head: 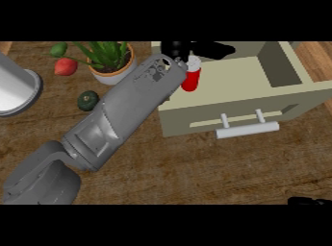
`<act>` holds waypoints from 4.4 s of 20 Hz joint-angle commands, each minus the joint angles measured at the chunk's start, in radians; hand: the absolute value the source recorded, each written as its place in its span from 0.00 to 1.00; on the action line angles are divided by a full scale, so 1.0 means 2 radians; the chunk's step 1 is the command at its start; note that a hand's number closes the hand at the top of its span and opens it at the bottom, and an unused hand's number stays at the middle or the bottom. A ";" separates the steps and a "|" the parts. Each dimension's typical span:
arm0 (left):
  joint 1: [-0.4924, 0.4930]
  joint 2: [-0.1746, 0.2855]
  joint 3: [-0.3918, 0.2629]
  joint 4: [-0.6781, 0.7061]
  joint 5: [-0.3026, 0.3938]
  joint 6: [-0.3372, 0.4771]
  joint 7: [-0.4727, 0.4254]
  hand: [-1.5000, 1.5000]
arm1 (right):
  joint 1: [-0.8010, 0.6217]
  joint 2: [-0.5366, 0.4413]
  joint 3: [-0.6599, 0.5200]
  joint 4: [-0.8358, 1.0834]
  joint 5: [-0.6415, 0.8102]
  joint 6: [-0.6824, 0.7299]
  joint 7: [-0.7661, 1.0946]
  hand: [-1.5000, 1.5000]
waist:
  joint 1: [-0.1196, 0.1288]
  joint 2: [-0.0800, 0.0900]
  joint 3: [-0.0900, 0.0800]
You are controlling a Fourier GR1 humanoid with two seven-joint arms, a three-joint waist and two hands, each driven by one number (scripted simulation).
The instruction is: Pick up the can, place it into the drawer and close the drawer
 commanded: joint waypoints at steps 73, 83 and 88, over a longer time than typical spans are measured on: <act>0.249 0.249 0.005 -0.458 -0.041 -0.002 0.166 0.00 | -0.529 -0.048 0.027 0.880 0.615 -0.481 -0.111 0.00 | 0.114 -0.006 0.000; 0.262 0.260 0.005 -0.487 -0.063 -0.003 0.175 0.00 | -0.604 -0.066 0.007 0.950 0.612 -0.477 -0.111 0.00 | 0.116 0.001 0.001; 0.296 0.279 0.030 -0.500 -0.051 -0.029 0.157 0.00 | -0.630 -0.054 -0.003 0.963 0.599 -0.455 -0.127 0.00 | 0.117 0.001 0.000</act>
